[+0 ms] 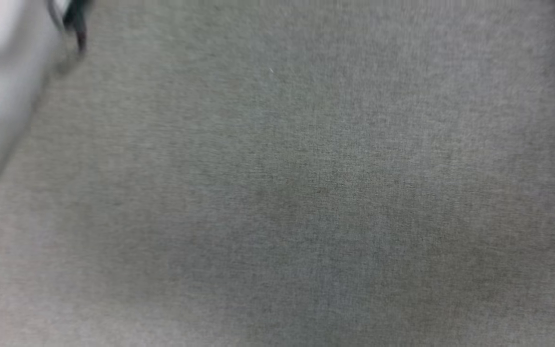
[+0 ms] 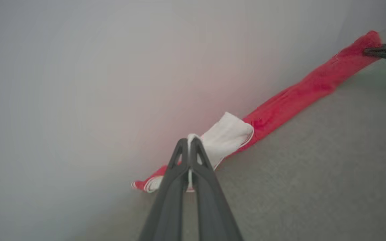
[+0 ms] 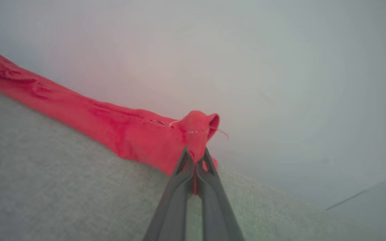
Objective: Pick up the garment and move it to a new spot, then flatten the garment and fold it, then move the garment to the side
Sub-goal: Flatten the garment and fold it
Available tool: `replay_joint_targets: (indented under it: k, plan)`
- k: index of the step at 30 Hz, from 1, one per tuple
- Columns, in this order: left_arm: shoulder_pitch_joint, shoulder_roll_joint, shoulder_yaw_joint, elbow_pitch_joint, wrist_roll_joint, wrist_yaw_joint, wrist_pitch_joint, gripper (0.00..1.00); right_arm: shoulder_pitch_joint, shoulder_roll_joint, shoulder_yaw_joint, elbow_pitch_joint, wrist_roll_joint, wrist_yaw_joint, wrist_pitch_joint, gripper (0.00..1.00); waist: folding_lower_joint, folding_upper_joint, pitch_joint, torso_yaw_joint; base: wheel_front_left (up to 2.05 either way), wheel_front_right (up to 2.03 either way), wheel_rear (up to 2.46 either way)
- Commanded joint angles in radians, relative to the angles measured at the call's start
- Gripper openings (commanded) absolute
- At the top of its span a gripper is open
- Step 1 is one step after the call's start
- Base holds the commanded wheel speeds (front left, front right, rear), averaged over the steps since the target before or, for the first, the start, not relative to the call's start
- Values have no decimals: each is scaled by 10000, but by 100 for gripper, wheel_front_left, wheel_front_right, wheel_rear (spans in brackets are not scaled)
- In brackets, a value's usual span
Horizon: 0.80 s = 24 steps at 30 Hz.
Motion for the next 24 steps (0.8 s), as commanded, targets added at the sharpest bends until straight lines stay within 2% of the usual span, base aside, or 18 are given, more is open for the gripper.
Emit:
replay_joint_targets:
  k: [1, 4, 8, 11, 16, 20, 24]
  plan:
    - [560, 522, -432, -692, -390, -6, 351, 0, 624, -149, 337, -195, 426, -13, 4, 0, 0, -1, -1776, 413, 0, 0, 0]
    - [1567, 1285, -1125, -1993, -1110, -8, 1149, 0, 1636, -433, 878, -706, 1262, -13, 84, 0, 0, -1, -2478, 431, 0, 0, 0]
    - [2851, 2396, -1543, -3488, -1808, 34, 1883, 0, 3135, -1010, 1622, -1660, 2377, -13, 407, 0, 0, -1, -3300, 413, 0, 0, 0]
    - [3632, 2852, -1698, -4256, -2170, 290, 2176, 0, 3950, -1363, 1930, -2205, 2954, -13, 587, 0, 0, -1, -3707, 403, 0, 0, 0]
    - [5550, 4212, -2010, -6464, -2898, 1418, 2658, 0, 6127, -2444, 2571, -3773, 4168, -13, 1063, 0, 0, -1, -4499, 315, 0, 0, 0]
    - [7143, 5346, -2200, -8311, -3552, 2619, 2843, 0, 7802, -3337, 2856, -5094, 4948, -13, 1297, 0, 0, -1, -4941, 222, 0, 0, 0]
    - [8670, 6244, -2364, -9916, -4128, 3797, 2787, 0, 9391, -3946, 2931, -6288, 5514, -13, 1523, 0, 0, -1, -5198, 125, 0, 0, 0]
